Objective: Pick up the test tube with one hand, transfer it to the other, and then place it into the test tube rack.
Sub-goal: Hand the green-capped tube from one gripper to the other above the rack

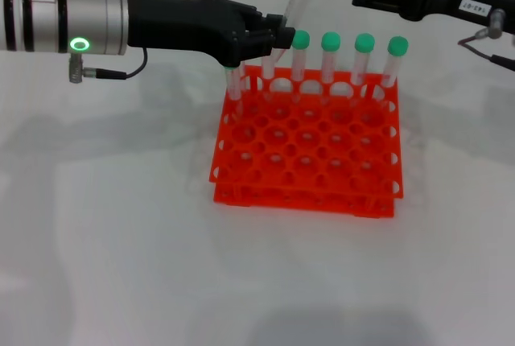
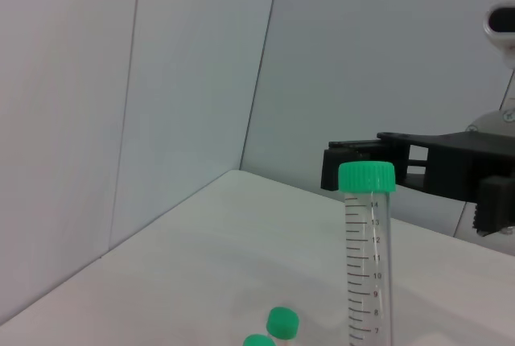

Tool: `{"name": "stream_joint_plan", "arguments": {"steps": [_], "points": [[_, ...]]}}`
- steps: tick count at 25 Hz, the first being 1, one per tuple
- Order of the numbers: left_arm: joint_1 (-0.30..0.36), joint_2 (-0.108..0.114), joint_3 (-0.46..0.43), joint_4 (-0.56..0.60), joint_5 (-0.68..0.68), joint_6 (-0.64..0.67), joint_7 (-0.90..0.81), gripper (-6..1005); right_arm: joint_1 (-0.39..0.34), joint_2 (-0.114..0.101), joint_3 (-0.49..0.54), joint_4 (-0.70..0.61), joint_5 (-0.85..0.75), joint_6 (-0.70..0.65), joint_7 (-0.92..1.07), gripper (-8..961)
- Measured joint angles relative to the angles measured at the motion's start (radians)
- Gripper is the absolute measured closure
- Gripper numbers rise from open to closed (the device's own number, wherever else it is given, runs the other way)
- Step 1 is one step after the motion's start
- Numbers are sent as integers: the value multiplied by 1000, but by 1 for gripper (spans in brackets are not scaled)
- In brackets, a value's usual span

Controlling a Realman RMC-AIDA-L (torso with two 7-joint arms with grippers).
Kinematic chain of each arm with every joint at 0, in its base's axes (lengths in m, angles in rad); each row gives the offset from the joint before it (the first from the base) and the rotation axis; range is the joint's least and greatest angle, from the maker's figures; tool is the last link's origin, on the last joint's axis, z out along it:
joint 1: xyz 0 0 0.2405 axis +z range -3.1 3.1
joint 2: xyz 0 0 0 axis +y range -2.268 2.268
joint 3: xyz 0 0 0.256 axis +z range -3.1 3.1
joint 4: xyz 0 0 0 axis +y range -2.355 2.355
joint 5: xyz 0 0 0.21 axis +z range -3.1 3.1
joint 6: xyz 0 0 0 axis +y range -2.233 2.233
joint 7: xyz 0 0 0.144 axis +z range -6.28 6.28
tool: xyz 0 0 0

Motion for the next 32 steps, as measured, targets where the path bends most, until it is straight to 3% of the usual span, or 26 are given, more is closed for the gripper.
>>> {"name": "stream_joint_plan", "arguments": {"steps": [23,29,32], "points": [[-7,-7,11,0,0,-2,4,805,40,1,-5,58,29,5,-39,148],[-7,-9,11,0,1,-2,4,805,41,1,-8,58,30,8,-39,258],[-7,-10,11,0,2,-3,4,805,41,1,-9,58,31,8,-39,255]]}}
